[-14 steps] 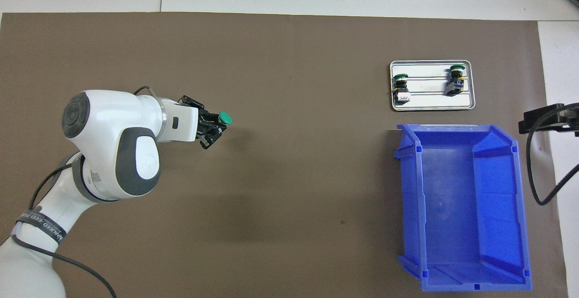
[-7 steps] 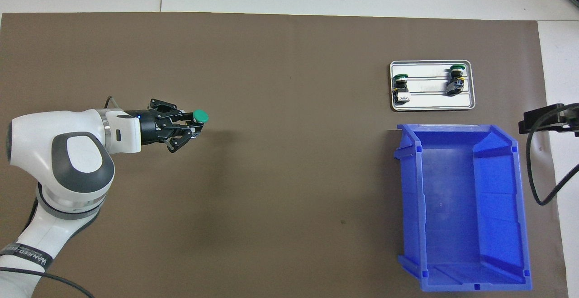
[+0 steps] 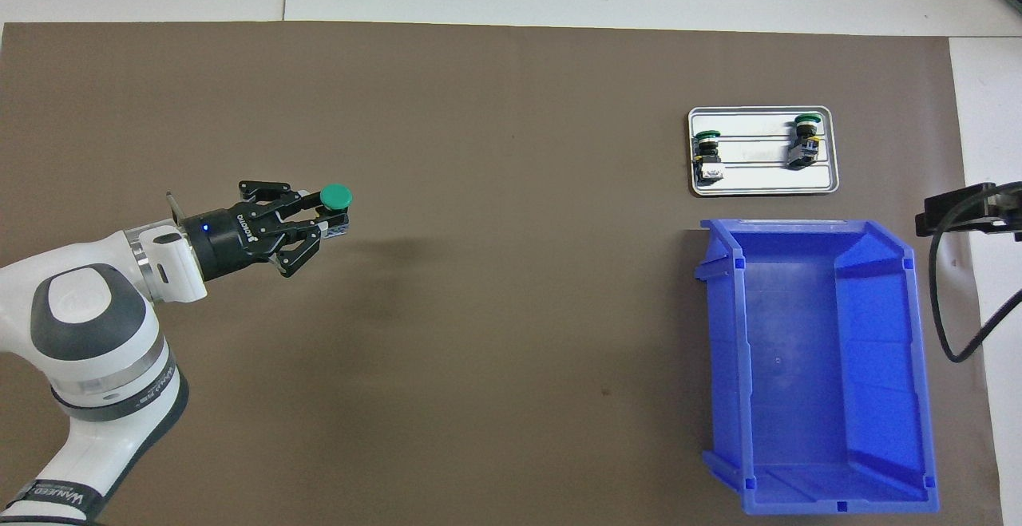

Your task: Place and press button with both arms

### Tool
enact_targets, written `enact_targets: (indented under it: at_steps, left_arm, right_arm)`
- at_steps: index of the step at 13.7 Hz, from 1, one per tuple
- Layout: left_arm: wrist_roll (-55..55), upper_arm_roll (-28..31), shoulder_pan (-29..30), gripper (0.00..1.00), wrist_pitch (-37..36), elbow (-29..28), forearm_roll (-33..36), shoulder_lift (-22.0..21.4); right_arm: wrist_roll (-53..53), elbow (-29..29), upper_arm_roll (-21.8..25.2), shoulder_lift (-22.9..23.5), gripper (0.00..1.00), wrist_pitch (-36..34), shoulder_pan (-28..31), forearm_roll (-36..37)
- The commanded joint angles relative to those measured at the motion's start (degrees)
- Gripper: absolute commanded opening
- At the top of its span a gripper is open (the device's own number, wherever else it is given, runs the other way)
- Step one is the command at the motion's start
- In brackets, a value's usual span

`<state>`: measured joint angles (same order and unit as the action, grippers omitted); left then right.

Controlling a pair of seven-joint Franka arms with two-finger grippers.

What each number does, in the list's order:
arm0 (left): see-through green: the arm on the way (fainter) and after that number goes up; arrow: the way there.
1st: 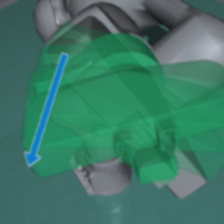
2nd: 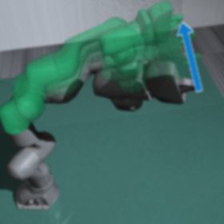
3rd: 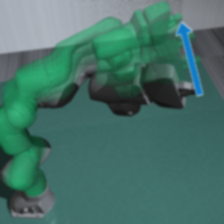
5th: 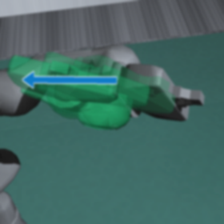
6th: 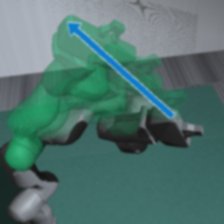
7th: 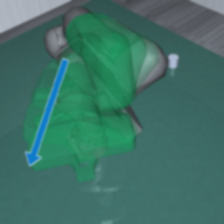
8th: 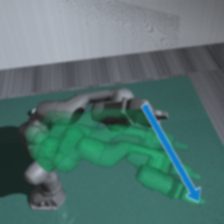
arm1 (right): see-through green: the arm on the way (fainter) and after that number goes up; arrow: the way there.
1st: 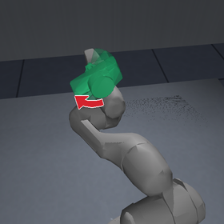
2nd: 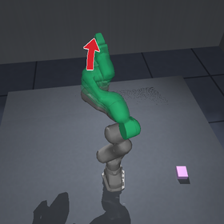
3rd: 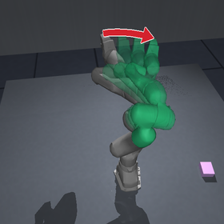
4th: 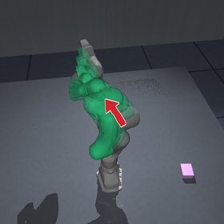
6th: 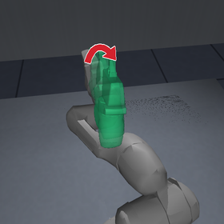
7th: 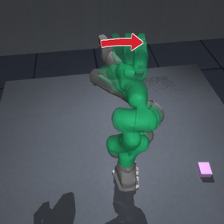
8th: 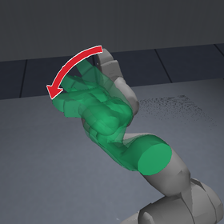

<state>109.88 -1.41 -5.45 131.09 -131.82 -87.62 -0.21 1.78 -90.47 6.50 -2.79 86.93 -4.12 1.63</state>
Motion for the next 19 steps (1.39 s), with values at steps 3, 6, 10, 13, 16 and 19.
enact_targets:
  at_steps: [3, 6, 10, 13, 16, 19]
  left_arm:
    - [4.45, -0.52, -0.61, 0.00, -1.10, -4.14, -8.08, -3.04]
    - [7.79, -0.52, -3.42, 0.00, -1.89, -4.14, -17.02, -1.29]
    - [19.39, -0.52, -3.96, 0.00, -6.70, -3.62, -25.31, 4.42]
    - [23.61, -0.52, -3.86, 0.00, -10.67, -2.56, -27.23, 8.55]
    - [30.91, -0.61, -4.13, 0.00, -12.79, -2.38, -31.55, 11.64]
    - [34.76, -0.61, -4.74, 0.00, -13.84, -3.25, -33.40, 11.91]
  right_arm:
    - [-0.55, -1.38, 0.00, -1.34, 1.00, -0.18, 0.08, -0.58]
    - [-0.55, -1.38, 0.00, -1.34, 1.00, -0.18, 0.17, -0.58]
    - [-0.55, -1.38, 0.00, -1.34, 1.00, -0.18, 0.17, -0.58]
    - [-0.55, -1.38, 0.00, -1.34, 1.00, -0.18, 0.08, -0.58]
    - [-0.55, -1.38, 0.00, -1.34, 1.00, -0.18, 0.17, -0.58]
    - [-0.55, -1.38, 0.00, -1.34, 1.00, -0.18, 0.17, -0.58]
